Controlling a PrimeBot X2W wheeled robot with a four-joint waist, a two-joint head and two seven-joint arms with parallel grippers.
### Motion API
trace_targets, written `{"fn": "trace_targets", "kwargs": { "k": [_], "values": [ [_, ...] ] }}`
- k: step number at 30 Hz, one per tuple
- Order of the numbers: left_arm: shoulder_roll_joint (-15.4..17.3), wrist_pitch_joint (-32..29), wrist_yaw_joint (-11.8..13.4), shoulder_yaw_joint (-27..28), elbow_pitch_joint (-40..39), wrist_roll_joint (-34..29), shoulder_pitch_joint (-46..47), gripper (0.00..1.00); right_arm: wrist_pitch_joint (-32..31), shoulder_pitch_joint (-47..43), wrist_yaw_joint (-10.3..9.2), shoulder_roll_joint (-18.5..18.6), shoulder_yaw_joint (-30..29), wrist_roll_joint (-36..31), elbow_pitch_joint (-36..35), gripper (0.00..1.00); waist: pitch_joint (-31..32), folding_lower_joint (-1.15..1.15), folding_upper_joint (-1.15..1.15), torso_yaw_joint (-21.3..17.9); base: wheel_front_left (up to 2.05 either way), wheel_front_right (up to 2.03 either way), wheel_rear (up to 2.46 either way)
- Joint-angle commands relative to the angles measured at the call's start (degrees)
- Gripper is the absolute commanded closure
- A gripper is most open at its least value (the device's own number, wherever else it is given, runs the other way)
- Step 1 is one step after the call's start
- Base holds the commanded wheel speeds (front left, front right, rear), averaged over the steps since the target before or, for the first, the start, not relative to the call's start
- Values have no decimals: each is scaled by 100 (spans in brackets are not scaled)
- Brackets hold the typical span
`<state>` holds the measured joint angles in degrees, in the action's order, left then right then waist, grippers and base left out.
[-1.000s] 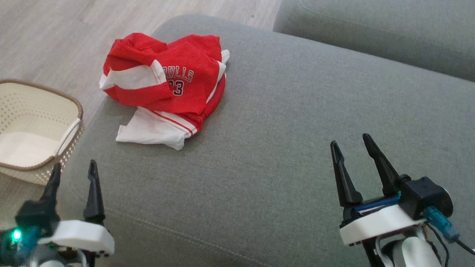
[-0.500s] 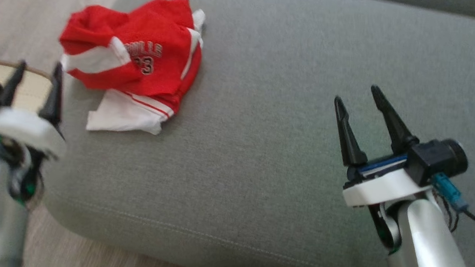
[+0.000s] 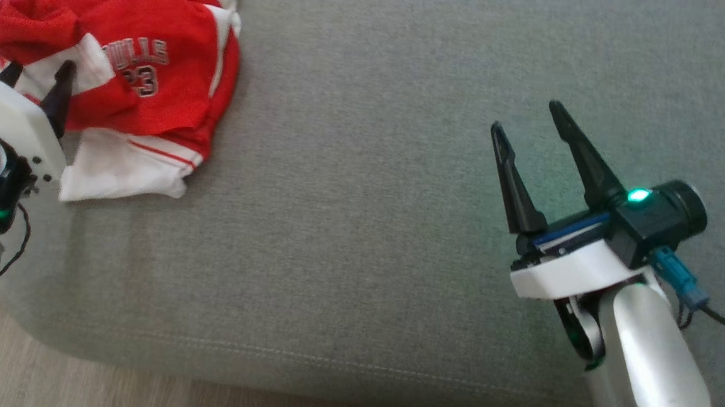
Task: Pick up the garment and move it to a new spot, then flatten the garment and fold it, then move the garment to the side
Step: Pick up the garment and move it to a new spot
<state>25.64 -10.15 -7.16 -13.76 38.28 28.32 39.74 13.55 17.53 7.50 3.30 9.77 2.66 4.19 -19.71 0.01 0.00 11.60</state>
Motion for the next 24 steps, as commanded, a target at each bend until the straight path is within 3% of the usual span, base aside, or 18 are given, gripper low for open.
{"fn": "trace_targets", "kwargs": {
  "k": [1,7,8,16,24],
  "values": [
    [464,-17,-31,109,-21,38,317,0,10,187,-1,-43,158,16,-229,0,-117,-1,0,-113,0,0,0],
    [543,-47,-32,-232,619,366,679,0,44,230,-1,-43,131,33,-231,0,-210,-1,0,-206,0,0,0],
    [557,-37,-32,-306,677,417,723,100,50,231,-1,-43,132,34,-225,0,-216,-1,0,-213,0,0,0],
    [642,399,-32,-750,880,785,883,100,84,197,-1,-43,68,62,-125,0,-84,-1,0,-168,0,0,0],
    [725,1087,-33,-799,900,970,879,100,112,155,-1,-43,58,149,-24,0,270,-1,0,-78,0,0,0]
  ]
}}
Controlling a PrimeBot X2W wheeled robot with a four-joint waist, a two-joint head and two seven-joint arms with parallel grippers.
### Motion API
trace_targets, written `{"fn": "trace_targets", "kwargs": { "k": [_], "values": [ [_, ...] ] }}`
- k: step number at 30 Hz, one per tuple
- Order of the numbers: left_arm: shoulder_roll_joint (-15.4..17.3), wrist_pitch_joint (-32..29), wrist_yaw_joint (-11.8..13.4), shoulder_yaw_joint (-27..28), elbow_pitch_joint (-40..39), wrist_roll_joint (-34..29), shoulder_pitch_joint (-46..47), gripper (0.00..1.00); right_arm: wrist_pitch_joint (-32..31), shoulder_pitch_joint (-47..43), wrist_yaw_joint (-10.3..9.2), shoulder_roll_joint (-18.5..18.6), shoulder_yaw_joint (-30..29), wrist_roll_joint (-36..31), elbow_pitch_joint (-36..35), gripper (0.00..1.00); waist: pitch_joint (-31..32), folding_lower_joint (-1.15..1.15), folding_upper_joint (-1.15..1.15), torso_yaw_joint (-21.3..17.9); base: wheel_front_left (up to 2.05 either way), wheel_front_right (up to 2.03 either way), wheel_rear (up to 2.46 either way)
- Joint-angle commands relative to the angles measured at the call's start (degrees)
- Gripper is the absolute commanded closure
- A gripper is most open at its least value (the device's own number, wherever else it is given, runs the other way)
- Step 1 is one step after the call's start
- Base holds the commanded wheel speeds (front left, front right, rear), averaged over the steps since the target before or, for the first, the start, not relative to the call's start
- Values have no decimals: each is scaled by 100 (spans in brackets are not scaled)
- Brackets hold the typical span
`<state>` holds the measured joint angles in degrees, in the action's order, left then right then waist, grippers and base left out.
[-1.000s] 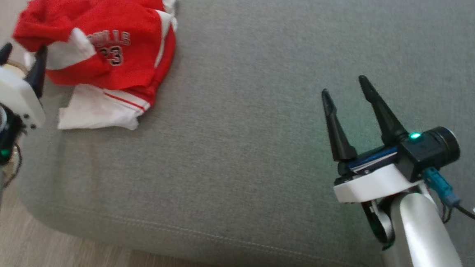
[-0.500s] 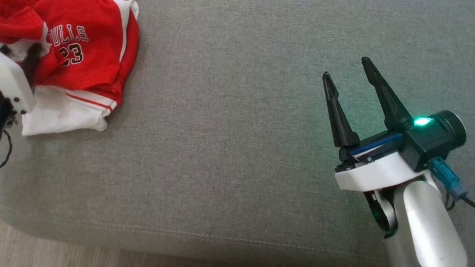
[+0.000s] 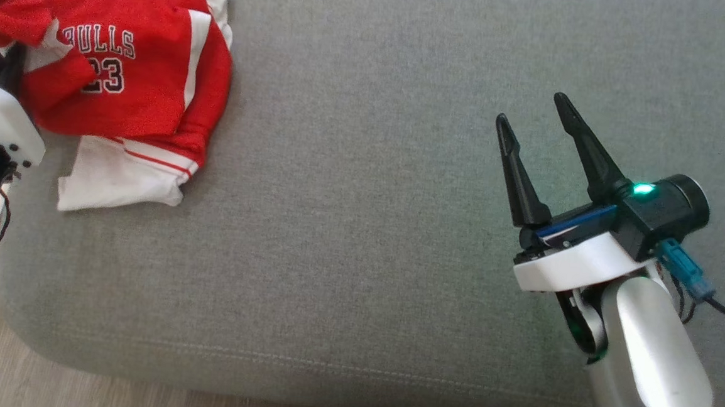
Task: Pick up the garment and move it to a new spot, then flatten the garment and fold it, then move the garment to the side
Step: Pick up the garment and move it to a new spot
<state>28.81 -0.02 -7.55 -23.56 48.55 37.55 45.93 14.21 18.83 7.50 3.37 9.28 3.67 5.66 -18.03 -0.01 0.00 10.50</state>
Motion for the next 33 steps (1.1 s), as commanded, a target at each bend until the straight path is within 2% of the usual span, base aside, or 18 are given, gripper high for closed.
{"fn": "trace_targets", "kwargs": {
  "k": [1,7,12,19,26,33],
  "values": [
    [422,161,7,163,-170,60,227,100,49,9,-1,-49,97,74,-168,0,158,1,0,49,0,0,0],
    [457,626,32,196,-560,90,-21,100,63,-186,-1,-49,13,143,-96,0,515,1,0,172,0,0,0],
    [397,875,237,260,-1172,125,-293,100,72,-352,-1,-49,-33,233,-23,0,877,1,0,227,0,0,0],
    [35,1039,616,264,-2500,244,-788,100,77,-528,-1,-49,-172,411,-120,0,1327,1,0,164,0,0,0],
    [-320,851,1037,136,-3911,319,-1078,100,78,-532,-1,-49,-264,475,-271,0,1438,1,0,-199,0,0,0],
    [-792,617,1392,-97,-4698,308,-900,100,78,-299,-1,-49,-362,495,-692,0,1167,1,0,-899,0,0,0]
  ]
}}
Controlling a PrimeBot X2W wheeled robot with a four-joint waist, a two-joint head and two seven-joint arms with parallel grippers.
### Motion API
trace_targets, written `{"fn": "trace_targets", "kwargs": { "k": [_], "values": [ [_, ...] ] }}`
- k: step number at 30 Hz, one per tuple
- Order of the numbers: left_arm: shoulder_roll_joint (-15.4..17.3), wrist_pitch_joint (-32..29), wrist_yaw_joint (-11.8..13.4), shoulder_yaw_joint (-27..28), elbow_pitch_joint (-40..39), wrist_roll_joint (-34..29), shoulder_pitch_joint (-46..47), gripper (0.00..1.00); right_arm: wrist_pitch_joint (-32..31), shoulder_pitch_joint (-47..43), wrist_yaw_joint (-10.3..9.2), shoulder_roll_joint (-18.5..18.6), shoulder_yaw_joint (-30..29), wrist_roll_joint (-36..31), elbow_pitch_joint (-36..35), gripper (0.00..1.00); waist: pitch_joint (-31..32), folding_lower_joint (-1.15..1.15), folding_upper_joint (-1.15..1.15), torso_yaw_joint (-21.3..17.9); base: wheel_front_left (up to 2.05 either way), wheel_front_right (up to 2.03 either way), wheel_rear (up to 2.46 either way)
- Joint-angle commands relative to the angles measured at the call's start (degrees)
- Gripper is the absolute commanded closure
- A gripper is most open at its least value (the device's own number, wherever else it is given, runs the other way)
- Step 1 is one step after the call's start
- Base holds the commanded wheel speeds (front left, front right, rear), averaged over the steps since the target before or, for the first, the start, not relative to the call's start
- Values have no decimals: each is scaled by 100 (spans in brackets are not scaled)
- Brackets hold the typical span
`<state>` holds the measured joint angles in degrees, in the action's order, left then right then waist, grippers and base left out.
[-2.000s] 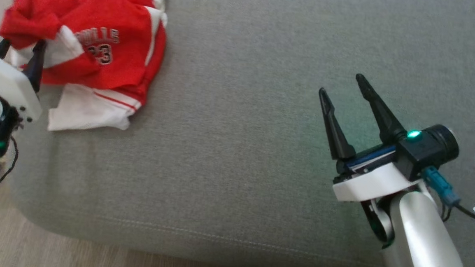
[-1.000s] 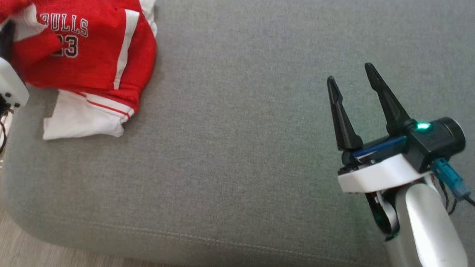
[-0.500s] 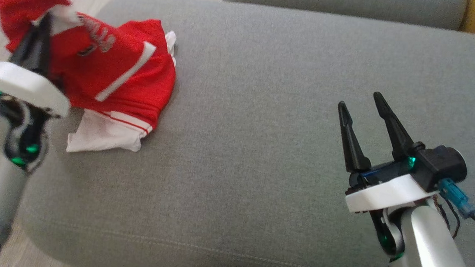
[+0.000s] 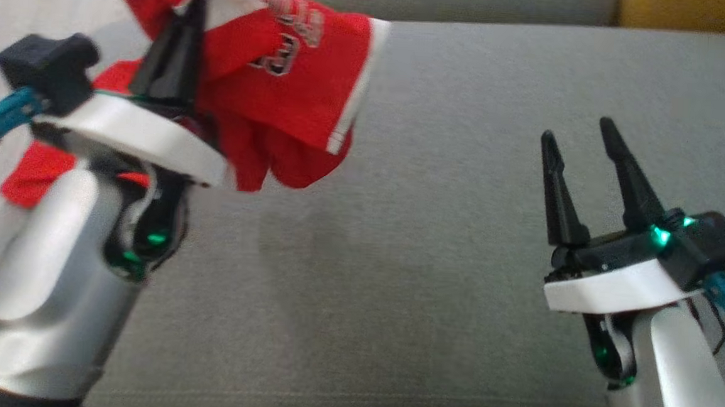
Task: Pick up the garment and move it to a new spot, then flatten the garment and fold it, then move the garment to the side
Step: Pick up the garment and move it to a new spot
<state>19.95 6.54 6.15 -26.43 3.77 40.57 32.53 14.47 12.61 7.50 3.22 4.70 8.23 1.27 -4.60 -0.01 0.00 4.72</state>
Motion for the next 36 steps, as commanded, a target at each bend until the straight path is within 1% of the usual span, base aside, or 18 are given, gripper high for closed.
{"fn": "trace_targets", "kwargs": {
  "k": [1,5,6,7,9,12,16,18,21,24,26,28,29,30,32,34,36],
  "values": [
    [30,-68,40,125,-241,-22,495,100,52,360,-1,-35,86,49,-310,0,-224,1,0,-438,0,0,0],
    [-170,-67,123,-94,-146,-276,837,100,52,529,-1,-35,44,112,-548,0,-473,1,0,-953,0,0,0],
    [-170,-67,123,-94,-146,-276,837,100,52,529,-1,-35,44,112,-548,0,-473,1,0,-953,0,0,0],
    [-214,-23,165,-115,-81,-354,937,100,52,568,-1,-35,33,140,-601,0,-529,1,0,-1078,0,0,0],
    [-293,118,288,-103,85,-509,1119,100,52,633,-1,-35,35,203,-695,0,-648,1,0,-1324,0,0,0],
    [-440,440,550,-7,411,-710,1293,100,52,673,-1,-35,42,287,-800,0,-801,1,0,-1610,0,0,0],
    [-754,720,857,-95,927,-1063,1322,100,52,625,-1,-35,83,347,-894,0,-937,1,0,-1834,0,0,0],
    [-984,782,923,-258,1223,-1227,1244,100,52,593,-1,-35,138,345,-908,0,-980,1,0,-1919,0,0,0],
    [-1358,828,906,-516,1618,-1392,1096,100,52,577,-1,-35,187,351,-912,0,-1017,1,0,-2012,0,0,0],
    [-1582,841,900,-674,1757,-1500,931,100,52,578,-1,-35,135,403,-944,0,-1033,1,0,-2060,0,0,0],
    [-1653,843,802,-929,1852,-1565,801,100,52,561,-1,-35,87,447,-965,0,-1029,1,0,-2055,0,0,0],
    [-1685,843,631,-1314,2079,-1561,675,100,52,542,-1,-35,72,459,-957,0,-1008,1,0,-2034,0,0,0],
    [-1693,843,549,-1473,2166,-1516,628,54,52,531,-1,-35,65,456,-944,0,-992,1,0,-2010,0,0,0],
    [-1699,833,456,-1627,2233,-1462,596,0,52,523,-1,-35,58,453,-928,0,-976,1,0,-1979,0,0,0],
    [-1703,829,313,-1896,2243,-1294,570,0,52,513,-1,-35,42,442,-892,0,-941,1,0,-1903,0,0,0],
    [-1704,830,265,-2109,2230,-1177,568,0,52,504,-1,-35,16,403,-839,0,-892,1,0,-1804,0,0,0],
    [-1705,828,233,-2323,2243,-1060,603,0,52,492,-1,-35,-30,335,-763,0,-811,1,0,-1613,0,0,0]
  ]
}}
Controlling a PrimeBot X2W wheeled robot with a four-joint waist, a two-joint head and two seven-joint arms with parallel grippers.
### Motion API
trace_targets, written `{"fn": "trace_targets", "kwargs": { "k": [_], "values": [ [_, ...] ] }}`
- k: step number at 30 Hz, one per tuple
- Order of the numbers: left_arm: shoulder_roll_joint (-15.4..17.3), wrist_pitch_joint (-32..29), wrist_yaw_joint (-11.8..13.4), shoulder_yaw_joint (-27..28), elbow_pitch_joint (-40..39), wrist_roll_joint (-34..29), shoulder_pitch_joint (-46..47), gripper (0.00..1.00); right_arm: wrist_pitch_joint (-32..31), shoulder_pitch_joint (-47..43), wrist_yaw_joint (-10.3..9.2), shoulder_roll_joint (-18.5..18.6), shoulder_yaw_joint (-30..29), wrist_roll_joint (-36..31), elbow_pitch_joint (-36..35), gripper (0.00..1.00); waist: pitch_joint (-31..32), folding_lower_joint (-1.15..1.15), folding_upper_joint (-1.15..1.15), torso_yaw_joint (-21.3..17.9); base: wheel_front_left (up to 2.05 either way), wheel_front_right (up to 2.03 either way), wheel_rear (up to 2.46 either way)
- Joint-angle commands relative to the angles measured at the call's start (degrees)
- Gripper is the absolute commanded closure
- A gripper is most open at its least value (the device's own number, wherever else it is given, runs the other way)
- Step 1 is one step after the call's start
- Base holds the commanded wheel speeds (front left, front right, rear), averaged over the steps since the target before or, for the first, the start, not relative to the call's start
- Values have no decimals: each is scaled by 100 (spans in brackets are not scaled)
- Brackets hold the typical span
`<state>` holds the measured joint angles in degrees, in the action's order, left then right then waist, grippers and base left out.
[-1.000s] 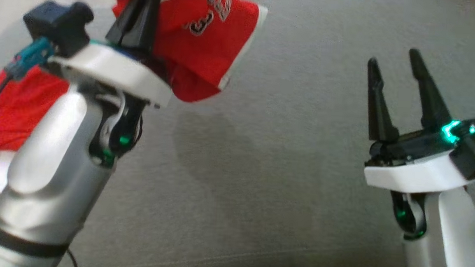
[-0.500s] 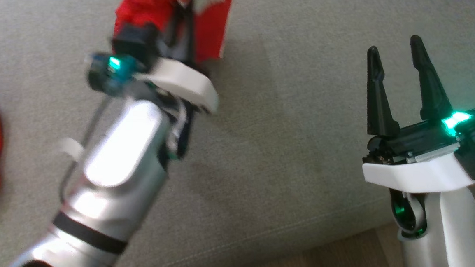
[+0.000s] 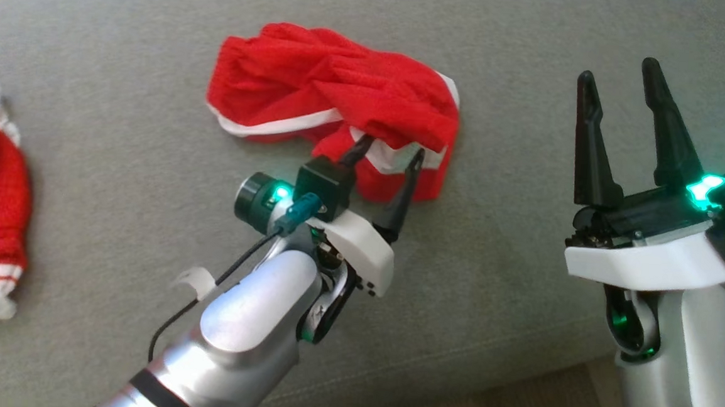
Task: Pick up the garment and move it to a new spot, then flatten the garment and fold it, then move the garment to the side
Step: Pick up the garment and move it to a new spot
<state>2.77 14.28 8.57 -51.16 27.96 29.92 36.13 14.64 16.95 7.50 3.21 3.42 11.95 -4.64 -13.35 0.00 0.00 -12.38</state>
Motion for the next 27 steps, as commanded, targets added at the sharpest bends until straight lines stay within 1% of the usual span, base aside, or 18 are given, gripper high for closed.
{"fn": "trace_targets", "kwargs": {
  "k": [1,5,9,12,13,17,21,24,27],
  "values": [
    [12,55,-24,102,-159,31,253,0,36,54,-1,-34,88,-57,-140,0,104,0,0,164,0,0,0],
    [19,44,-81,14,-102,85,257,0,36,12,-1,-34,46,-156,-8,0,271,0,0,463,0,0,0],
    [206,36,-165,40,-206,109,212,0,36,-74,-1,-34,-8,-276,125,0,473,0,0,768,0,0,0],
    [489,53,-32,296,-452,121,117,0,36,-155,-1,-34,-61,-344,202,0,609,0,0,971,0,0,0],
    [489,53,-32,296,-452,121,117,0,36,-155,-1,-34,-61,-344,202,0,609,0,0,971,0,0,0],
    [937,68,259,792,-977,32,-134,0,36,-305,-1,-34,-88,-425,331,0,802,0,0,1202,0,0,0],
    [1317,70,513,1372,-1696,-160,-746,0,36,-580,-1,-34,-151,-492,461,0,984,0,0,1415,0,0,0],
    [1477,71,617,1807,-2170,-321,-1340,0,36,-822,-1,-34,-197,-510,532,0,1063,0,0,1521,0,0,0],
    [1511,71,647,2253,-2553,-538,-1947,0,36,-1035,-1,-34,-204,-471,584,0,1096,0,0,1570,0,0,0]
  ]
}}
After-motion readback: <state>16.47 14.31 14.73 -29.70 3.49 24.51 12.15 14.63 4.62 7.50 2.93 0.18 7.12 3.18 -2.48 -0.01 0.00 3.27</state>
